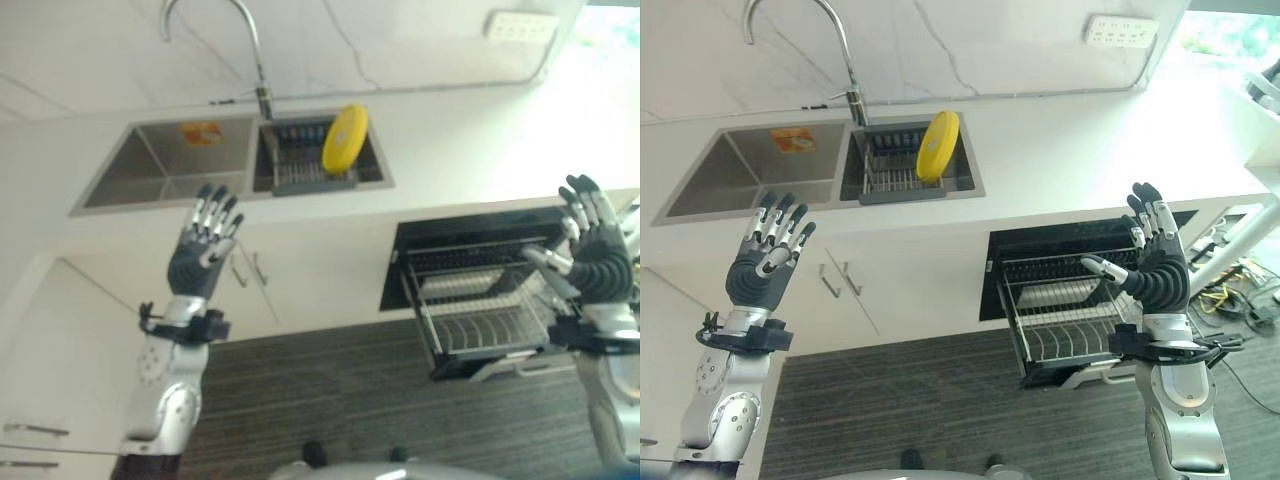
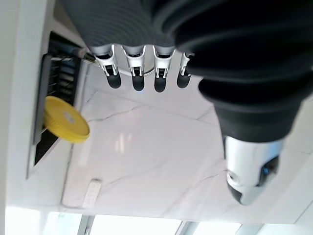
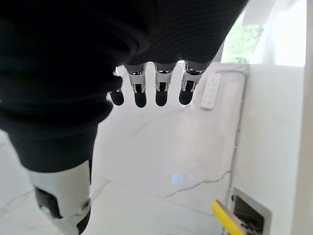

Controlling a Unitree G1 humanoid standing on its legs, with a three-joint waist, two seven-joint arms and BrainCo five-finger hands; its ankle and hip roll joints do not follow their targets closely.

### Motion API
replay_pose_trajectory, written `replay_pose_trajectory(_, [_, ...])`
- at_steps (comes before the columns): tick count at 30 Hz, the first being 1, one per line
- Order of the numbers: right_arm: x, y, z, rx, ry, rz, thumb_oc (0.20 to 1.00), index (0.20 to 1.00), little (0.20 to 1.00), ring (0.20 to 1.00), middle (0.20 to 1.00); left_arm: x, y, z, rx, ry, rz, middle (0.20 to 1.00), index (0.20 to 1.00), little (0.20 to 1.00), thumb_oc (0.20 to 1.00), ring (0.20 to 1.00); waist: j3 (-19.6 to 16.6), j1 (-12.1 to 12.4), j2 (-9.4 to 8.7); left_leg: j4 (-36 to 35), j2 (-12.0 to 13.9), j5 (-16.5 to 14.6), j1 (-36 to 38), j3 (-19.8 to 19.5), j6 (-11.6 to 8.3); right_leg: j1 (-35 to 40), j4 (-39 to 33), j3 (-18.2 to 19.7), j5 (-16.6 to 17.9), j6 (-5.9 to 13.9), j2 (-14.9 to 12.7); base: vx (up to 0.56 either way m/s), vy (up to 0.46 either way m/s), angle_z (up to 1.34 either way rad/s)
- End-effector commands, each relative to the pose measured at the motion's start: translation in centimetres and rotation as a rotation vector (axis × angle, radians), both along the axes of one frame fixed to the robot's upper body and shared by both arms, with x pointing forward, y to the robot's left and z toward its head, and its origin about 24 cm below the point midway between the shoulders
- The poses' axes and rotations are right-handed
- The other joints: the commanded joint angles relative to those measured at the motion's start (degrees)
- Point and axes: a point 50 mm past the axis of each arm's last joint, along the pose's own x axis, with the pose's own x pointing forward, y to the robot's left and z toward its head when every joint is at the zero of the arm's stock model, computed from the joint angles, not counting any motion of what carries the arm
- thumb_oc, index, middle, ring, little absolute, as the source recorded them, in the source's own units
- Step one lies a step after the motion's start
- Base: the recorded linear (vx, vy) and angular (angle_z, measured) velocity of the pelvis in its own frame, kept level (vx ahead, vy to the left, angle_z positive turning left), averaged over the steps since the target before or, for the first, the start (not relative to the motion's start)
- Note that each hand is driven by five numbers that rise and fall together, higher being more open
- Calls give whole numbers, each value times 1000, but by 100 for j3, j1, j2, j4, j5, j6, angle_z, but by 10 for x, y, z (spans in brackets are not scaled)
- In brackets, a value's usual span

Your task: Place the dishes in the dishwasher.

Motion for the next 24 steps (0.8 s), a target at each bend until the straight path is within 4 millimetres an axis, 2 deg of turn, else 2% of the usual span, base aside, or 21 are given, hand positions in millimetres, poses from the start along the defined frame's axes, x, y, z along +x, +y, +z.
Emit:
replay_pose_trajectory(1, [0, 2, 28, -36, -176, 6, 1000, 1000, 1000, 1000, 1000, -1, 8, 21, 9, -130, 39, 1000, 1000, 1000, 1000, 1000, -30, 116, 3, 8, 582, -782, 608, -688, -401, -156, 205, -265, -178, 224, -79, -81, -147, 2])
replay_pose_trajectory(6, [1, 5, 28, -50, -175, 0, 1000, 1000, 1000, 1000, 1000, -1, 6, 22, 8, -137, 45, 1000, 1000, 1000, 1000, 1000, 3, 137, 40, 8, 698, -657, 521, -717, -510, -123, 205, -279, -273, 112, 65, -61, -139, 8])
replay_pose_trajectory(8, [-1, 2, 25, -35, -161, 0, 1000, 1000, 1000, 1000, 1000, -3, 7, 21, 9, -137, 49, 1000, 1000, 1000, 1000, 1000, 57, 174, 27, 89, 671, -611, 481, -800, -537, -143, 232, -252, -316, 42, 119, -53, -189, 12])
replay_pose_trajectory(9, [-1, 2, 25, -35, -160, 7, 1000, 1000, 1000, 1000, 1000, -4, 8, 21, 13, -135, 58, 1000, 1000, 1000, 1000, 1000, 98, 186, 8, 263, 618, -654, 439, -839, -530, -166, 254, -213, -322, 7, 126, -68, -174, 3])
replay_pose_trajectory(10, [-1, 0, 26, -46, -167, -10, 1000, 1000, 1000, 1000, 1000, -6, 10, 20, 16, -137, 74, 1000, 1000, 1000, 1000, 1000, 215, 226, -48, 949, 532, -711, 147, -912, -520, -211, 313, -144, -311, -65, 111, -72, -160, 7])
replay_pose_trajectory(11, [-1, -1, 27, -45, -174, -15, 1000, 1000, 1000, 1000, 1000, -6, 11, 19, 18, -135, 77, 1000, 1000, 1000, 1000, 1000, 253, 232, -62, 1276, 529, -715, -18, -929, -524, -236, 331, -136, -303, -95, 111, -67, -182, -2])
replay_pose_trajectory(12, [0, -2, 29, -30, -197, -26, 1000, 1000, 1000, 1000, 1000, -7, 10, 18, 20, -129, 68, 1000, 1000, 1000, 1000, 1000, 390, 294, -102, 1965, 567, -519, -434, -926, -557, -208, 357, -160, -293, -169, 111, -20, -114, -2])
replay_pose_trajectory(13, [1, -2, 30, -27, -211, -29, 1000, 1000, 1000, 1000, 1000, -6, 9, 18, 23, -128, 60, 1000, 1000, 1000, 1000, 1000, 448, 310, -93, 2089, 628, -465, -627, -908, -572, -199, 371, -195, -294, -182, 126, 25, -74, -6])
replay_pose_trajectory(14, [2, 0, 31, -26, -221, -29, 1000, 1000, 1000, 1000, 1000, -6, 7, 18, 28, -129, 57, 1000, 1000, 1000, 1000, 1000, 498, 317, -60, 1968, 719, -413, -717, -818, -586, -180, 388, -232, -313, -170, 142, 122, 65, -1])
replay_pose_trajectory(15, [4, 4, 32, -25, -229, -19, 1000, 1000, 1000, 1000, 1000, -7, 7, 17, 30, -129, 62, 1000, 1000, 1000, 1000, 1000, 529, 329, 21, 1479, 882, -235, -698, -645, -642, -114, 389, -267, -367, -122, 181, 251, 184, 4])
replay_pose_trajectory(16, [3, 6, 31, -31, -224, -3, 1000, 1000, 1000, 1000, 1000, -10, 8, 15, 15, -122, 70, 1000, 1000, 1000, 1000, 1000, 534, 354, 143, 670, 1109, 240, -689, -469, -778, 39, 324, -262, -453, -64, 248, 315, 222, 8])
replay_pose_trajectory(18, [2, 7, 30, -67, -205, 23, 1000, 1000, 1000, 1000, 1000, -14, 14, 5, -44, -79, 99, 1000, 1000, 1000, 1000, 1000, 536, 382, 240, 96, 1305, 732, -691, -494, -906, 326, 162, -104, -590, -69, 382, 373, 269, 1])
replay_pose_trajectory(19, [2, 6, 31, -69, -200, 39, 1000, 1000, 1000, 1000, 1000, -14, 15, 0, -71, -61, 111, 1000, 1000, 1000, 1000, 1000, 507, 390, 242, 60, 1290, 642, -677, -585, -885, 410, 101, -20, -640, -90, 399, 433, 368, -18])
replay_pose_trajectory(21, [-2, 4, 31, -66, -183, 69, 1000, 1000, 1000, 1000, 1000, -17, 16, -2, -71, -55, 132, 1000, 1000, 1000, 1000, 1000, 403, 349, 217, 26, 1296, 426, -522, -449, -852, 500, 64, -38, -671, -41, 308, 347, 320, -79])
replay_pose_trajectory(23, [-5, 4, 30, -88, -179, 71, 1000, 1000, 1000, 1000, 1000, -17, 18, -2, -66, -53, 132, 1000, 1000, 1000, 1000, 1000, 313, 376, 179, 8, 1172, 229, -401, -389, -780, 600, 57, -114, -678, 59, 196, 261, 254, -82])
replay_pose_trajectory(24, [-6, 0, 32, -60, -189, 48, 1000, 1000, 1000, 1000, 1000, -14, 17, 0, -63, -51, 116, 1000, 1000, 1000, 1000, 1000, 229, 417, 105, 8, 1085, 128, -352, -335, -727, 665, 46, -180, -656, 172, 71, 180, 213, -25])
